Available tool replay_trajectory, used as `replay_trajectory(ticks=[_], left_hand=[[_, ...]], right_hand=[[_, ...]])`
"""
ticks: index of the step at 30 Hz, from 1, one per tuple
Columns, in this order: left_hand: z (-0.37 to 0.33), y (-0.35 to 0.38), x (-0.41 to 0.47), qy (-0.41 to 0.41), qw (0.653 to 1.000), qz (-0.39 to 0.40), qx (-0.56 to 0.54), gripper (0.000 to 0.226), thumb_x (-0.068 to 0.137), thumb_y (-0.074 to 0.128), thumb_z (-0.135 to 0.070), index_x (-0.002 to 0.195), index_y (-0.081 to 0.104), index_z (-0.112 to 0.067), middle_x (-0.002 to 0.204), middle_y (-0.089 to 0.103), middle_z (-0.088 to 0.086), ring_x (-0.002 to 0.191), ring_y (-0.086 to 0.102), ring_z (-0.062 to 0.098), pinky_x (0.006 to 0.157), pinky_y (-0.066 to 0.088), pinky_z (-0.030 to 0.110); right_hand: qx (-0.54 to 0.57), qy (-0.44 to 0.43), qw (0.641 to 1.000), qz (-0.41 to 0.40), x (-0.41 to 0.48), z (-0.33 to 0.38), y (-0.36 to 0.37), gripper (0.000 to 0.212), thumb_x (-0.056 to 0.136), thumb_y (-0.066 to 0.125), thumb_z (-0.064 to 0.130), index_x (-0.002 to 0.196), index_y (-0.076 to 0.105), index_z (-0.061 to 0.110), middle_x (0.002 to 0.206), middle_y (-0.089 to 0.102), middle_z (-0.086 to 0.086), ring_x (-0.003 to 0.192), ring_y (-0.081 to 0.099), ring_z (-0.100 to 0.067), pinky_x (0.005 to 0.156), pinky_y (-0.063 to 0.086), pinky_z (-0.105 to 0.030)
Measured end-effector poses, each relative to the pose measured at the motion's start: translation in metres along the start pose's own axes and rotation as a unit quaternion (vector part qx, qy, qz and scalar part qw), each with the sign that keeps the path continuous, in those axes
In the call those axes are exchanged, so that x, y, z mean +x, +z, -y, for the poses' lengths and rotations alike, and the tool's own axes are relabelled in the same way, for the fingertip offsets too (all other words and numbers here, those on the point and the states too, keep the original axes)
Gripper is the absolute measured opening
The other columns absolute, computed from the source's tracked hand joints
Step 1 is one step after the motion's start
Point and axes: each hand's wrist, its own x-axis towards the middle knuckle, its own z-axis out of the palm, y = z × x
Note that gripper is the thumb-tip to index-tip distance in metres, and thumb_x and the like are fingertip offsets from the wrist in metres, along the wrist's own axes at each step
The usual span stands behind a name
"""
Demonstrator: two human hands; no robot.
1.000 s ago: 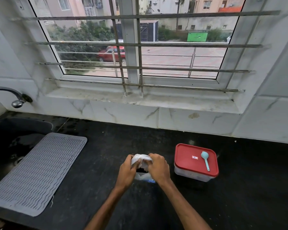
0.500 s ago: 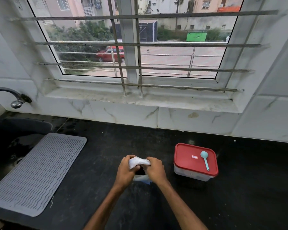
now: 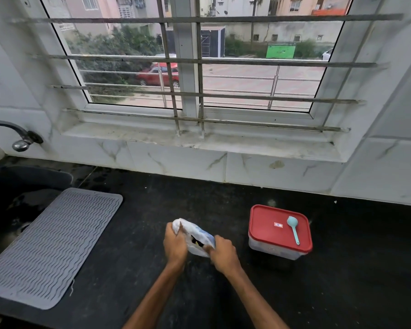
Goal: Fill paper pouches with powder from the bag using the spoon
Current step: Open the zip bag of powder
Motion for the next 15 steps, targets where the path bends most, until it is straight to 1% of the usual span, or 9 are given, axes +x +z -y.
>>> replay_trajectory(ticks=[3,4,6,7,8,10,11,12,15], left_hand=[[0.002,0.004,0.000,0.024,0.998,0.043,0.027,0.013,0.100,0.051,-0.025,0.098,0.056,-0.012,0.087,0.064,0.001,0.077,0.061,0.012,0.060,0.044,0.025],[0.004,0.003,0.003,0.029,0.997,0.060,0.038,0.016,0.100,0.053,-0.028,0.097,0.056,-0.013,0.087,0.065,0.001,0.078,0.062,0.012,0.063,0.047,0.028],[0.007,0.000,0.013,0.042,0.994,0.089,0.052,0.021,0.096,0.059,-0.034,0.096,0.057,-0.013,0.089,0.068,0.003,0.082,0.066,0.018,0.072,0.054,0.037],[0.007,-0.002,0.018,0.045,0.992,0.104,0.050,0.022,0.094,0.063,-0.034,0.096,0.057,-0.013,0.089,0.069,0.004,0.084,0.067,0.020,0.074,0.055,0.039],[0.006,-0.003,0.023,0.045,0.991,0.117,0.040,0.022,0.092,0.066,-0.033,0.096,0.058,-0.013,0.090,0.069,0.006,0.085,0.068,0.021,0.075,0.057,0.039],[0.006,-0.005,0.032,0.049,0.990,0.130,0.021,0.021,0.090,0.070,-0.028,0.098,0.058,-0.014,0.093,0.070,0.007,0.086,0.070,0.022,0.074,0.058,0.038],[0.005,-0.005,0.036,0.053,0.990,0.133,0.016,0.021,0.089,0.071,-0.027,0.099,0.058,-0.014,0.094,0.070,0.007,0.086,0.070,0.022,0.073,0.059,0.038],[0.005,-0.006,0.039,0.056,0.989,0.137,0.014,0.021,0.089,0.071,-0.026,0.101,0.057,-0.015,0.095,0.070,0.007,0.085,0.071,0.020,0.072,0.059,0.036],[0.005,-0.005,0.050,0.070,0.984,0.163,0.018,0.026,0.088,0.073,-0.025,0.106,0.056,-0.019,0.100,0.069,0.001,0.089,0.069,0.013,0.068,0.056,0.023]], right_hand=[[0.019,0.003,0.999,0.026,0.004,0.002,-0.003,0.028,0.092,0.061,0.038,0.108,0.063,0.015,0.105,0.069,-0.004,0.093,0.066,-0.018,0.079,0.054,-0.032],[0.036,0.001,0.999,0.037,0.004,0.001,-0.004,0.024,0.092,0.061,0.037,0.105,0.065,0.017,0.101,0.069,-0.001,0.087,0.065,-0.013,0.075,0.053,-0.029],[0.054,-0.013,0.998,0.041,0.008,0.000,-0.007,0.017,0.093,0.059,0.038,0.097,0.066,0.022,0.093,0.068,0.005,0.077,0.061,-0.005,0.067,0.050,-0.022],[0.057,-0.020,0.998,0.034,0.009,0.000,-0.009,0.017,0.094,0.058,0.039,0.096,0.065,0.023,0.092,0.067,0.007,0.075,0.060,-0.004,0.065,0.048,-0.021],[0.074,-0.023,0.997,0.031,0.011,0.002,-0.010,0.019,0.095,0.057,0.040,0.098,0.064,0.022,0.094,0.067,0.008,0.078,0.062,-0.005,0.066,0.051,-0.023],[0.138,-0.023,0.990,0.037,0.018,0.004,-0.009,0.021,0.095,0.058,0.038,0.104,0.064,0.020,0.100,0.069,0.004,0.085,0.067,-0.010,0.074,0.059,-0.034],[0.158,-0.021,0.986,0.042,0.021,0.005,-0.009,0.020,0.094,0.060,0.036,0.106,0.063,0.020,0.101,0.069,0.002,0.087,0.068,-0.012,0.075,0.060,-0.035],[0.161,-0.024,0.985,0.050,0.024,0.006,-0.008,0.020,0.093,0.062,0.035,0.107,0.062,0.021,0.101,0.068,0.002,0.088,0.068,-0.012,0.075,0.060,-0.033],[0.130,-0.030,0.989,0.061,0.033,0.008,-0.006,0.024,0.089,0.067,0.036,0.108,0.062,0.021,0.103,0.068,0.004,0.090,0.066,-0.009,0.075,0.056,-0.027]])
